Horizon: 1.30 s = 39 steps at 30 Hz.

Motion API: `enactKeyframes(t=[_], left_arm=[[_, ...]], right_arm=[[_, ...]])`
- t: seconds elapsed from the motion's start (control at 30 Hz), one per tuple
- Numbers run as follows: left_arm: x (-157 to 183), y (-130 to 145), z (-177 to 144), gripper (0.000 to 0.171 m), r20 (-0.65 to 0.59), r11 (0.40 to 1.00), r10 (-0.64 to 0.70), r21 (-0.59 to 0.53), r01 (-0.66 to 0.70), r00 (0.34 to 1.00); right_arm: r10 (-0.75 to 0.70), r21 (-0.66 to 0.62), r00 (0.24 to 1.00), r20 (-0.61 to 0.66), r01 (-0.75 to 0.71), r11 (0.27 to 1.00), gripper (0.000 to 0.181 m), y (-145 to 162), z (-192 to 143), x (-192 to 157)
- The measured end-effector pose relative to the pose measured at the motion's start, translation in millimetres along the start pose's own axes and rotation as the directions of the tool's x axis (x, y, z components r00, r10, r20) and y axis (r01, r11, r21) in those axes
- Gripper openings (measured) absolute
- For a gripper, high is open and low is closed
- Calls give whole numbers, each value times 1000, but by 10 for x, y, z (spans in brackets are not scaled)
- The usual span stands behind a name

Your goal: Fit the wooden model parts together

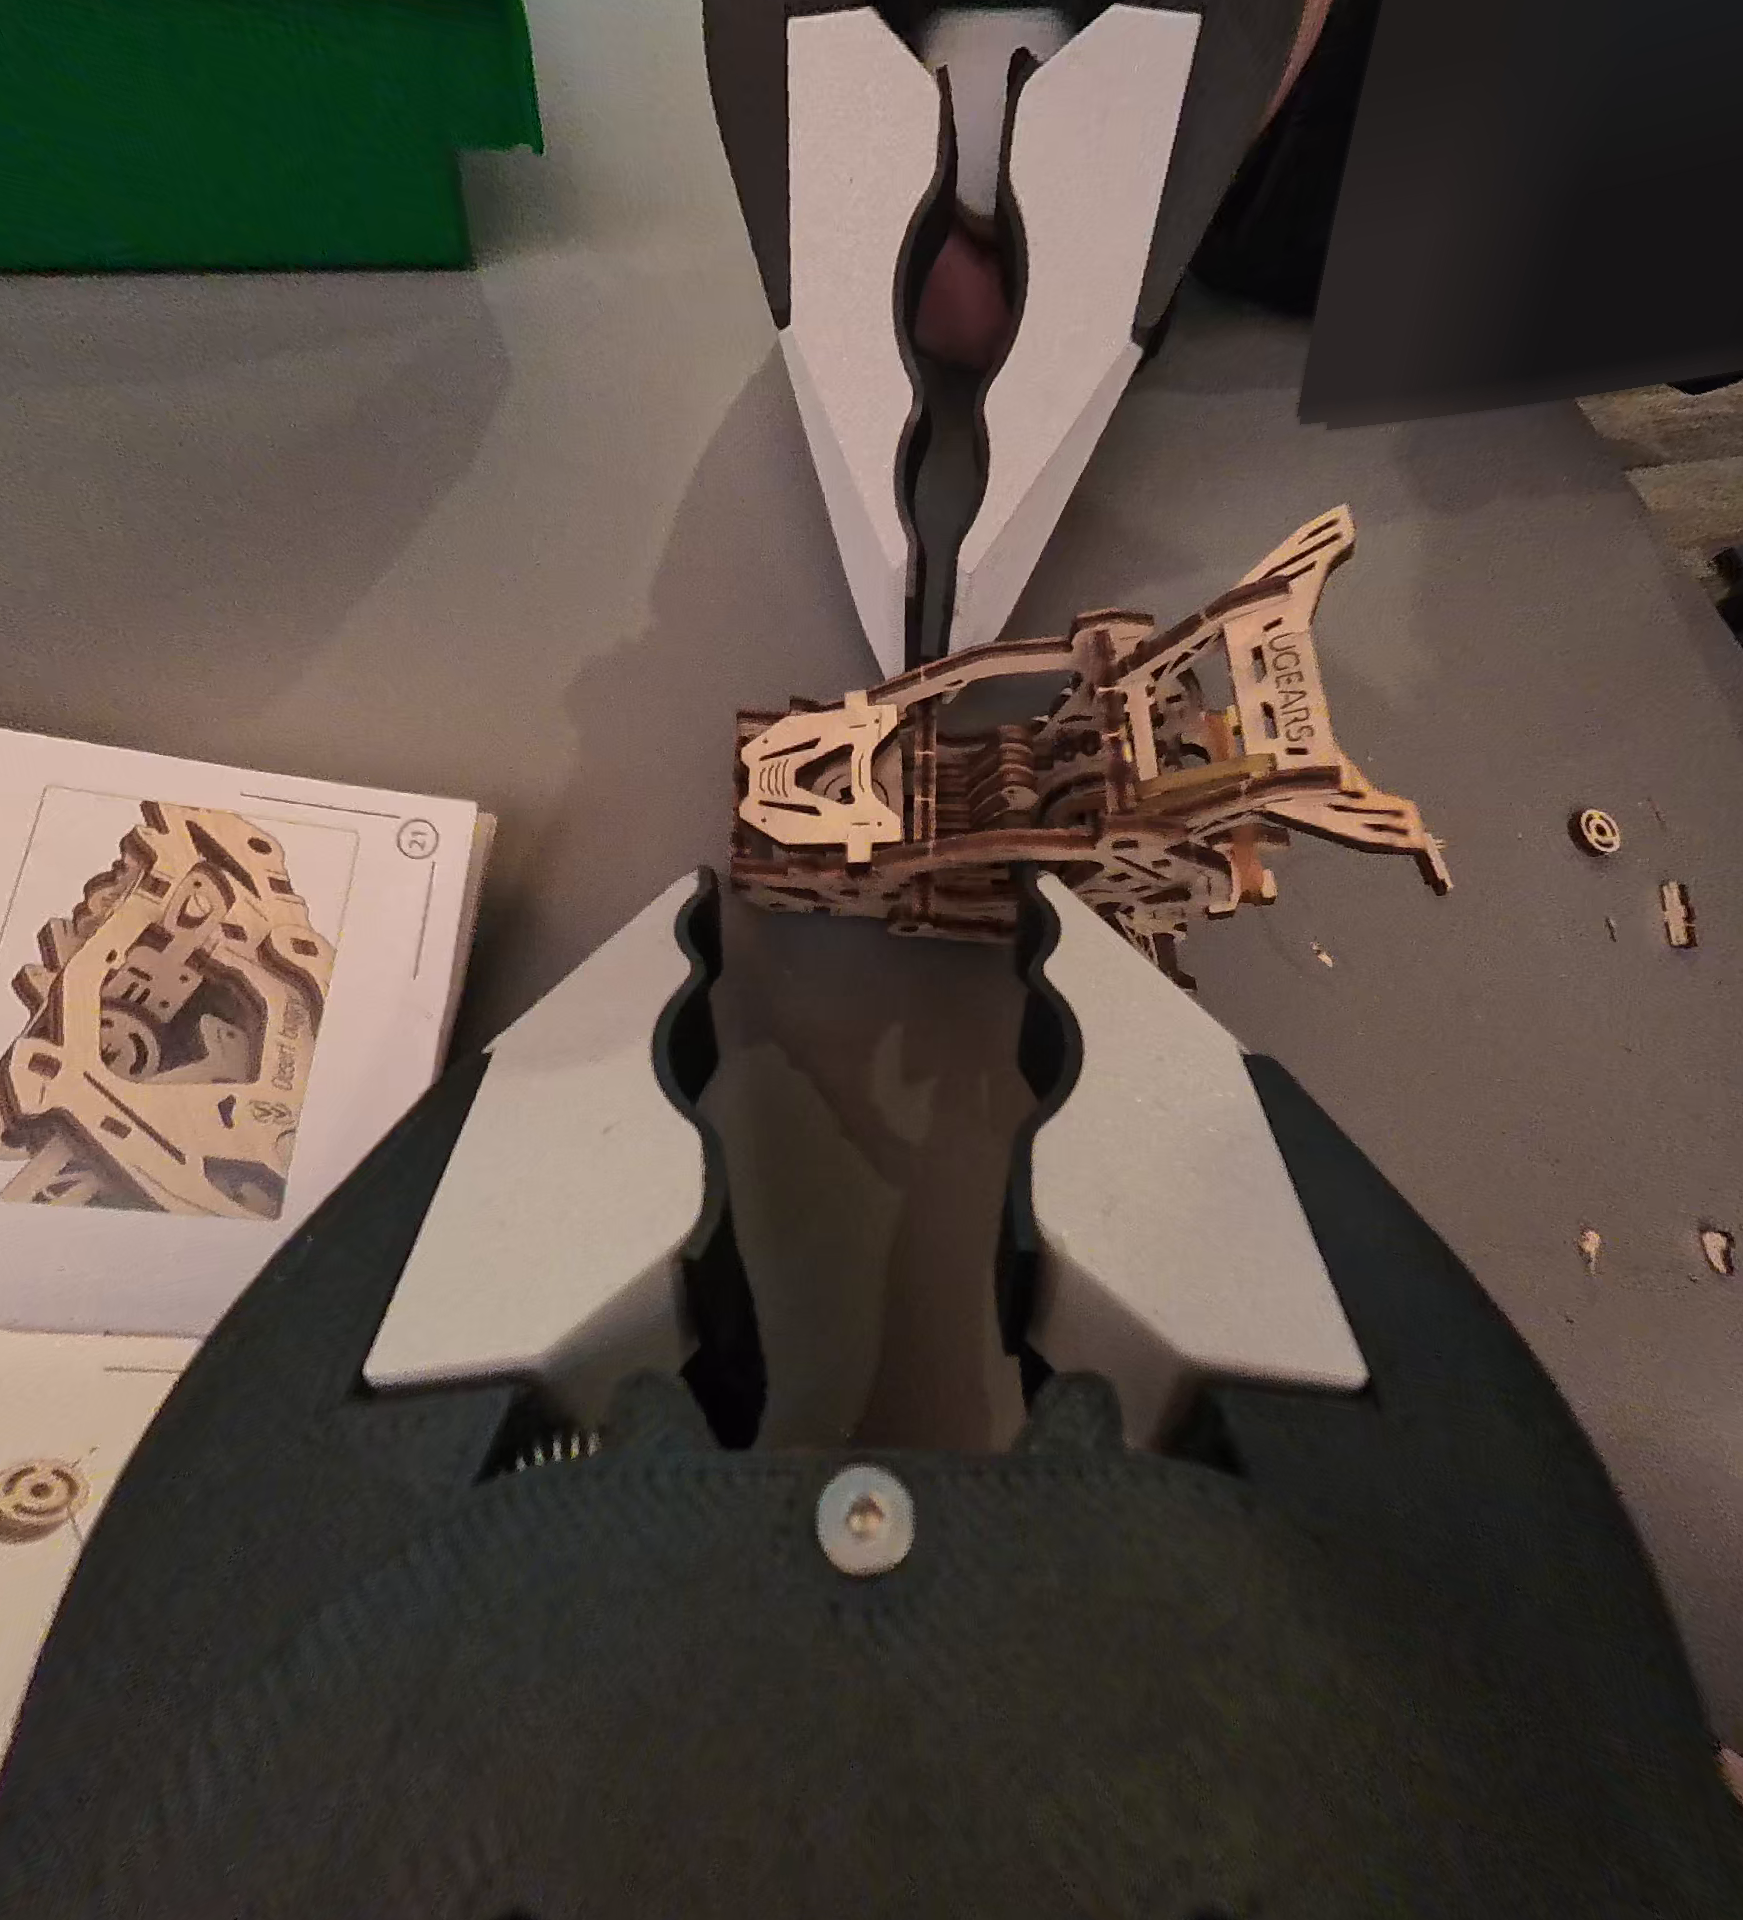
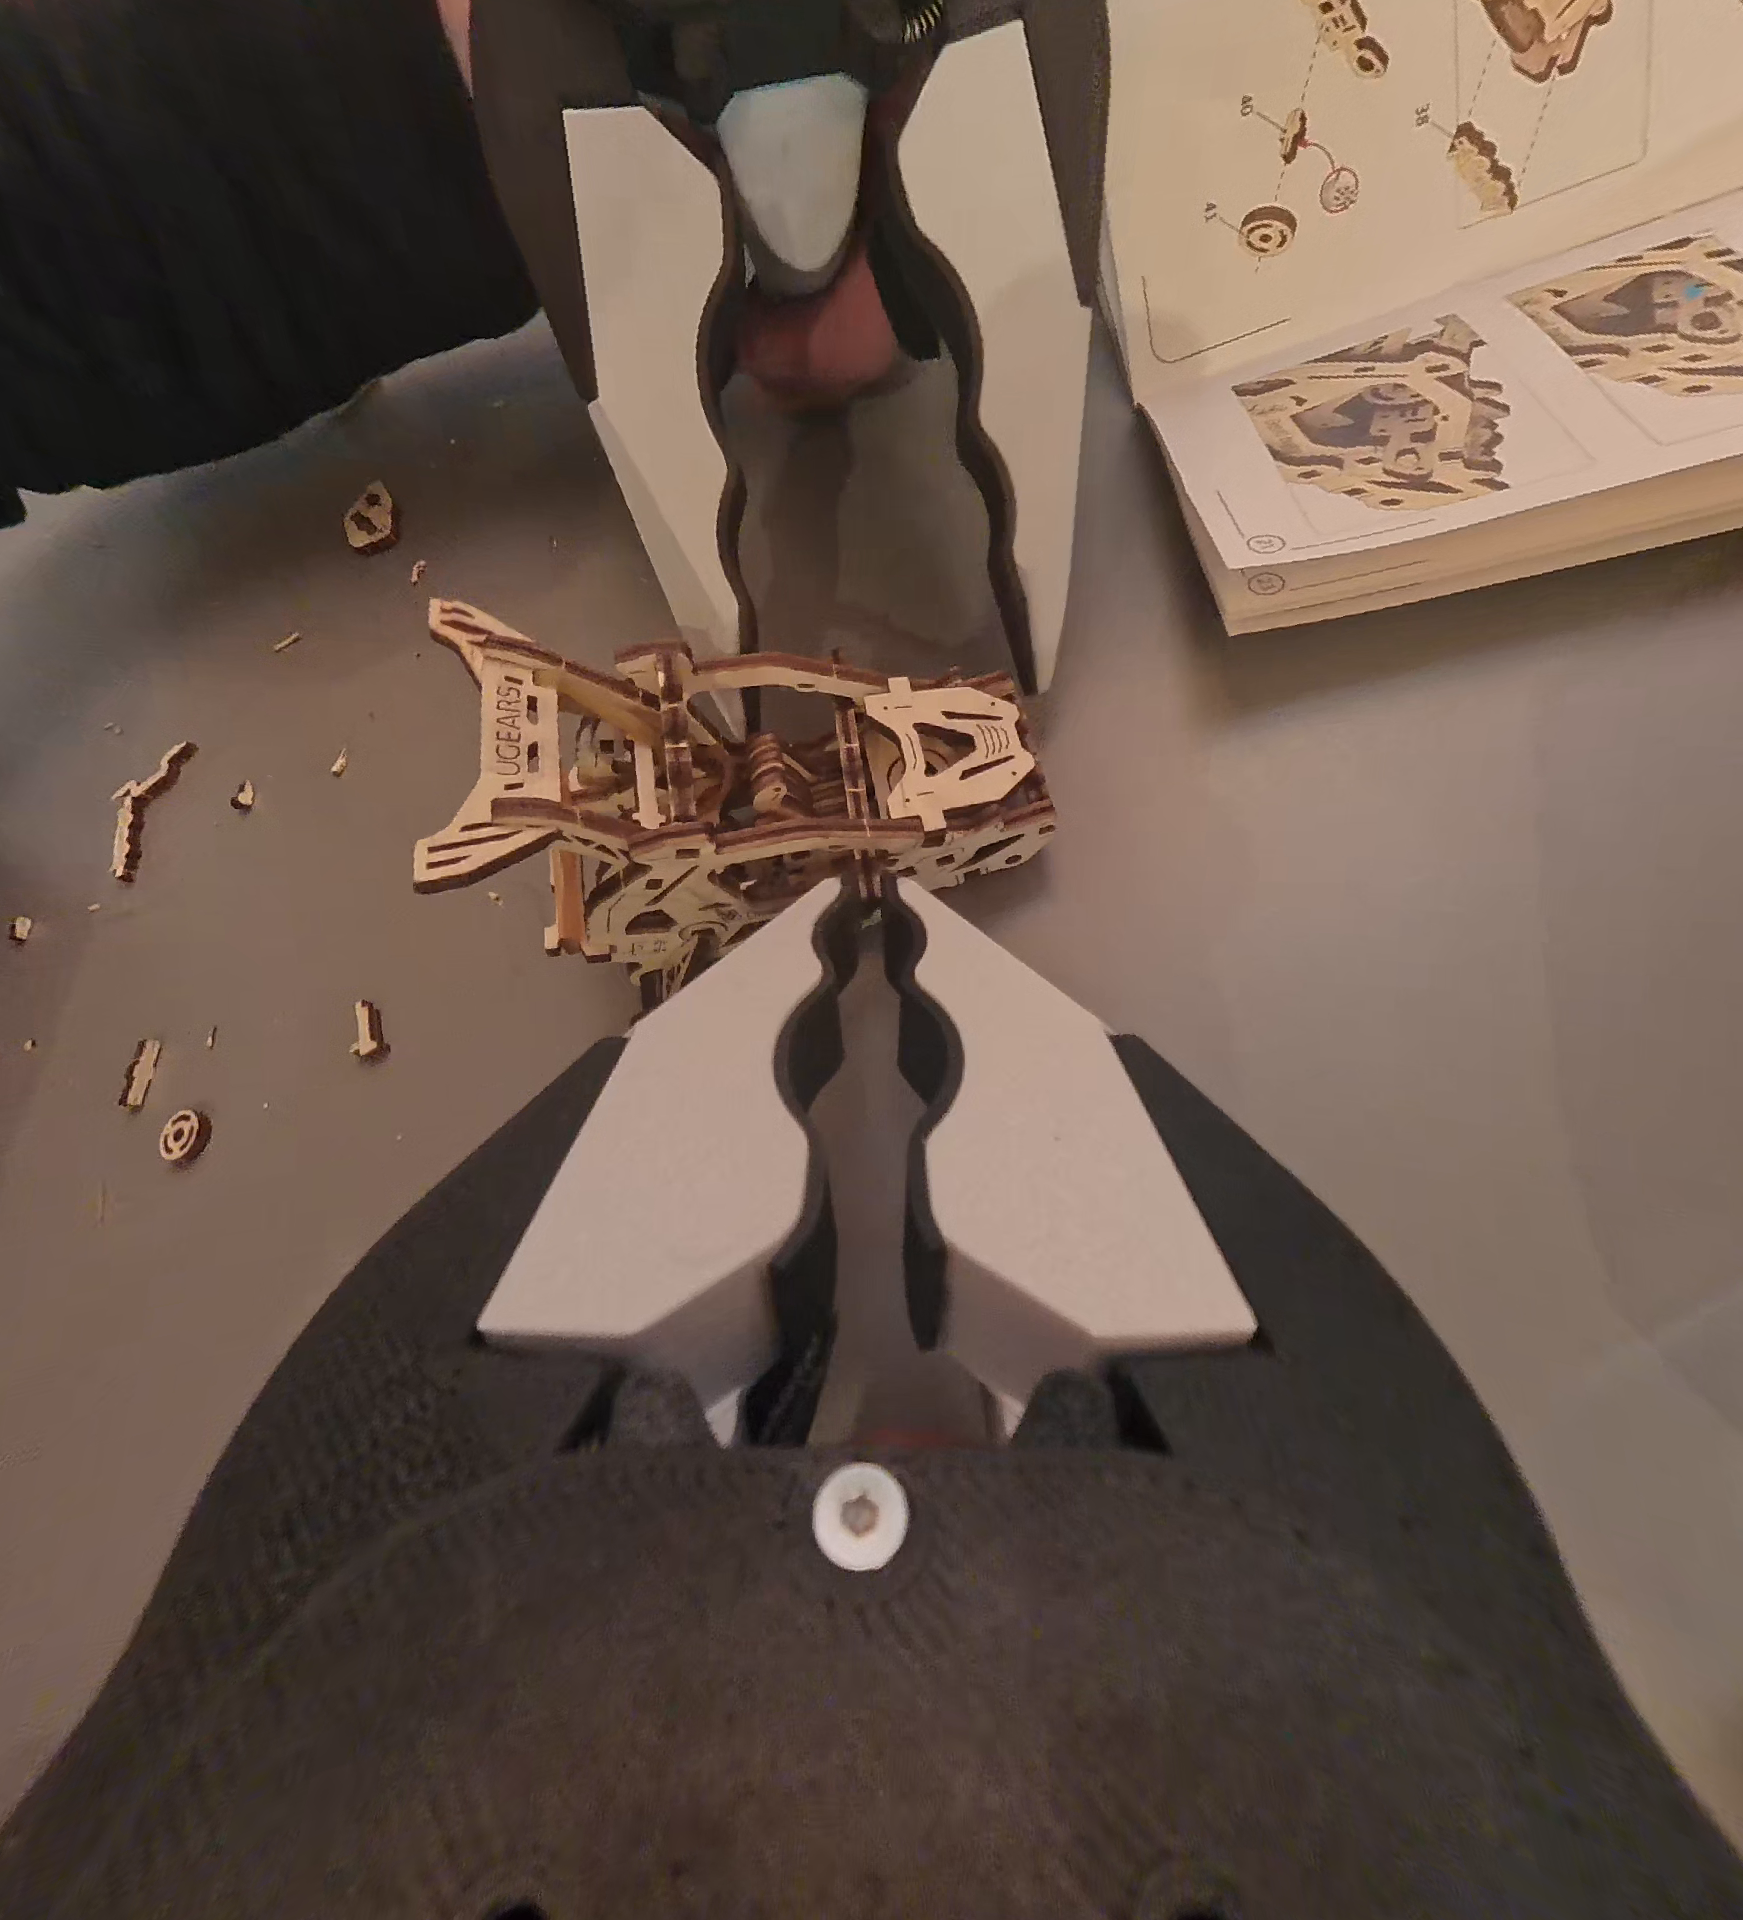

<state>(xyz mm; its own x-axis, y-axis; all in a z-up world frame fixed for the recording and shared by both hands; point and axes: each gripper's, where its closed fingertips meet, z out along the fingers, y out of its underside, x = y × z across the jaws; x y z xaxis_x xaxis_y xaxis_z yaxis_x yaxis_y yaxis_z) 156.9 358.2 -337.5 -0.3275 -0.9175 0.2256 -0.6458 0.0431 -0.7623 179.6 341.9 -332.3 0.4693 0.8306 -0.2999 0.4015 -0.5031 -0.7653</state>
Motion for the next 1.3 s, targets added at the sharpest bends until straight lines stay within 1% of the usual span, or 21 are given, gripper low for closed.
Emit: enactKeyframes(t=[0.1, 0.2, 0.37, 0.47, 0.53, 0.6, 0.67, 0.73, 0.77, 0.83, 0.87, 0.9, 1.03, 1.13, 1.17, 1.23, 1.3], left_arm=[[-24, -2, -7, 58, -21, 1000, -21, 1, 21, 1000], [-13, -15, -30, 51, -80, 998, -58, 12, 60, 995], [-74, -43, -23, 46, -112, 994, -105, 12, 107, 988], [-76, -25, -5, 39, -128, 993, -114, -11, 114, 985], [-63, -15, -8, 26, -146, 994, -105, -18, 103, 984], [-75, -5, 2, 20, -144, 995, -98, -28, 95, 985], [-72, -3, 4, 20, -147, 995, -100, -29, 96, 984], [-74, -1, 8, 18, -143, 995, -102, -31, 98, 984], [-73, 0, 14, 18, -137, 995, -98, -32, 94, 986], [-77, -3, 16, 18, -122, 996, -90, -27, 87, 989], [-66, -9, 10, 9, -124, 996, -87, -20, 86, 988], [-62, -13, 6, 5, -120, 997, -83, -14, 82, 989], [-64, -16, 14, 5, -110, 996, -92, -12, 92, 990], [-62, -20, 19, 5, -100, 995, -99, -8, 99, 990], [-60, -21, 22, 5, -97, 995, -101, -6, 101, 990], [-54, -22, 27, 5, -95, 995, -102, -6, 102, 990], [-55, -26, 31, 5, -93, 994, -108, -5, 108, 990]], right_arm=[[4, 2, 1000, -5, -4, 1000, 1, 0, -10, 19], [14, 5, 1000, -9, -14, 1000, 1, -6, -10, 34], [25, 8, 1000, -15, -25, 1000, 1, -13, -11, 55], [28, 9, 999, -15, -28, 1000, 1, -16, -10, 63], [30, 9, 999, -17, -30, 1000, 1, -20, -6, 70], [29, 10, 999, -17, -29, 1000, 1, -24, -6, 70], [29, 10, 999, -19, -29, 1000, 2, -22, -10, 77], [29, 11, 999, -33, -29, 1000, 6, -19, -19, 101], [19, 12, 999, -28, -18, 1000, 0, -20, -23, 87], [0, 9, 999, -45, 0, 1000, 1, -16, -30, 98], [-4, 5, 999, -51, 4, 1000, 2, -10, -36, 108], [-7, 0, 998, -65, 7, 1000, 7, 5, -49, 137], [0, 16, 997, -76, 1, 1000, 32, -1, -110, 228], [-14, 19, 999, -43, 15, 1000, 34, -26, -106, 223], [-17, 1, 999, -46, 17, 1000, 34, -11, -92, 251], [-19, -29, 1000, -7, 19, 999, 29, 13, -70, 248], [-26, -55, 999, 22, 27, 998, 31, 23, -45, 263]])
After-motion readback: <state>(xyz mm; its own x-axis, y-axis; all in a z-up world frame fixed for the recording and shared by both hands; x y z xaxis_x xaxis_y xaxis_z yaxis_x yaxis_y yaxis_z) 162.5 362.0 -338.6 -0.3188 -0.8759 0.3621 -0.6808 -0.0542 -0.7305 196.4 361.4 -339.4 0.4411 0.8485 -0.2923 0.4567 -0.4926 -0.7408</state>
